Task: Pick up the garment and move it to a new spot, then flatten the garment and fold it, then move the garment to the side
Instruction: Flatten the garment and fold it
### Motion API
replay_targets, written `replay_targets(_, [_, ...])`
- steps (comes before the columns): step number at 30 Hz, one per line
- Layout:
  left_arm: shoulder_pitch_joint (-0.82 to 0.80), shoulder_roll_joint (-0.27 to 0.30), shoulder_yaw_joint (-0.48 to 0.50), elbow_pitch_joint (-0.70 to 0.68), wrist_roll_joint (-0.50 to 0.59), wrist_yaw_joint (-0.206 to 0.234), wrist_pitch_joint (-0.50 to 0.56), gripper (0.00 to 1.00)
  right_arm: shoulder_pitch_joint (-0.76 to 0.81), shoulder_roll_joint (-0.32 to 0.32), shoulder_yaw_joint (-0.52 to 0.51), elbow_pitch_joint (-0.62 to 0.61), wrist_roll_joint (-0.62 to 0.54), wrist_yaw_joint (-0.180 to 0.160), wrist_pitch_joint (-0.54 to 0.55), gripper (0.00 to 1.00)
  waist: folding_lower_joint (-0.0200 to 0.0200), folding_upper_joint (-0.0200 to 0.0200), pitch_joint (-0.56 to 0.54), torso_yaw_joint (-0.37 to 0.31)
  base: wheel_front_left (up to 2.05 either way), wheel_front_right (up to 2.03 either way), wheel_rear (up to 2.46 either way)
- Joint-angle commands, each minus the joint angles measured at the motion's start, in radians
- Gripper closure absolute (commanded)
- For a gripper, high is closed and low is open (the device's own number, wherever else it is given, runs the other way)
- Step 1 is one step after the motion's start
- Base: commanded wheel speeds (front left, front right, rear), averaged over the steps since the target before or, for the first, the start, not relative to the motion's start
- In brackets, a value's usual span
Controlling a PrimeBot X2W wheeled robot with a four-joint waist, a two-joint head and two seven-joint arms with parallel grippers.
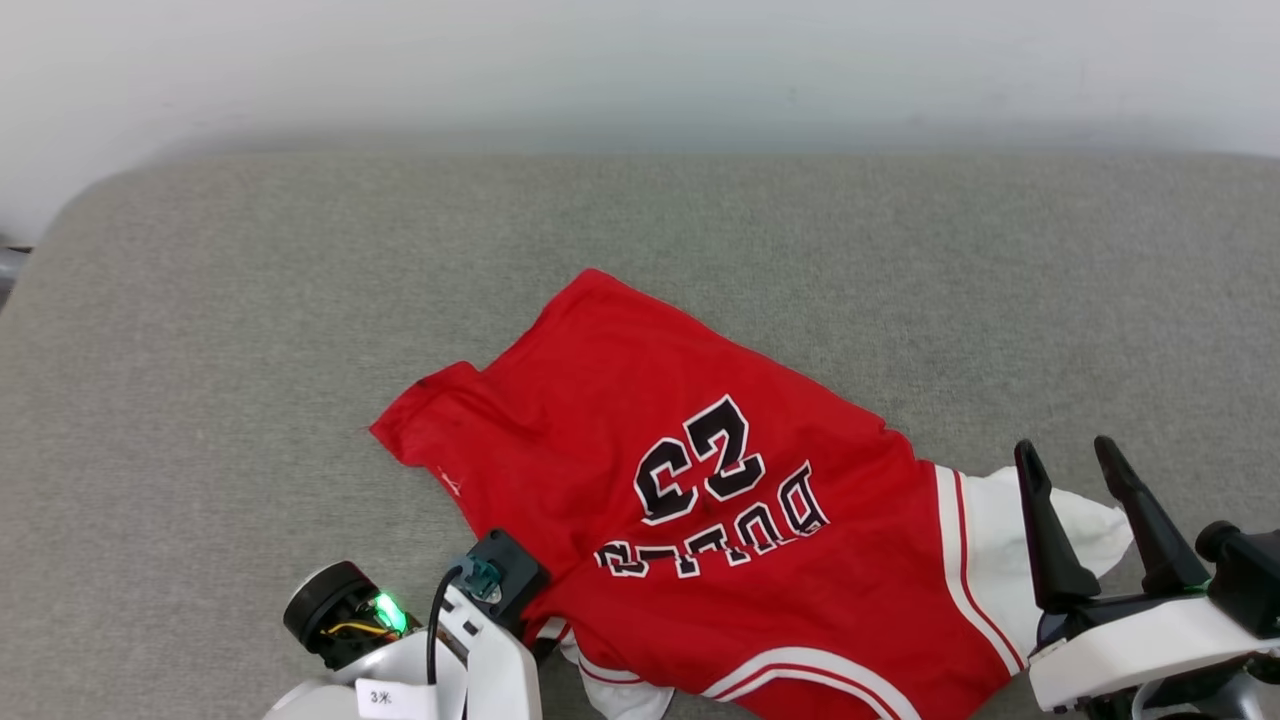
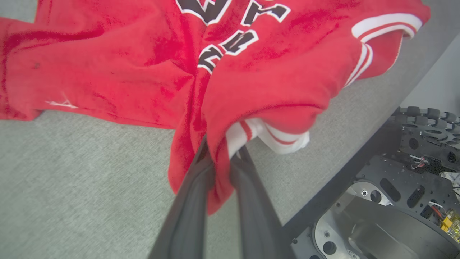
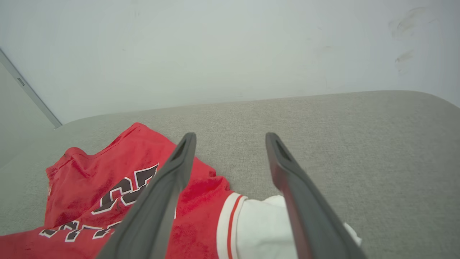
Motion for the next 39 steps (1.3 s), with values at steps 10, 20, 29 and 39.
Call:
replay_targets(10, [-0.023, -0.101, 0.034, 0.181, -0.02, 0.004, -0.121, 0.0, -0.041, 0.002, -0.008, -0.014, -0.013, -0.001, 0.008, 0.0, 0.0001, 0.0, 0.063, -0.041, 0.0, 0.0, 0.0])
replay_targets(20, [0.075, -0.119, 0.097, 0.21, -0.047, 0.077, -0.274, 0.0, -0.018, 0.002, -0.009, 0.012, -0.009, -0.001, 0.018, 0.0, 0.0001, 0.0, -0.034, -0.032, 0.0, 0.0, 0.0])
replay_targets(29, [0.188, -0.137, 0.193, 0.196, -0.069, 0.185, -0.468, 0.0, 0.025, 0.002, -0.017, 0.007, -0.012, -0.001, 0.045, 0.0, 0.0001, 0.0, -0.129, -0.02, 0.0, 0.0, 0.0])
replay_targets(39, [0.233, -0.167, 0.249, 0.182, -0.074, 0.242, -0.591, 0.0, 0.049, 0.002, -0.021, -0.019, -0.009, -0.001, 0.064, 0.0, 0.0001, 0.0, -0.148, -0.012, 0.0, 0.0, 0.0])
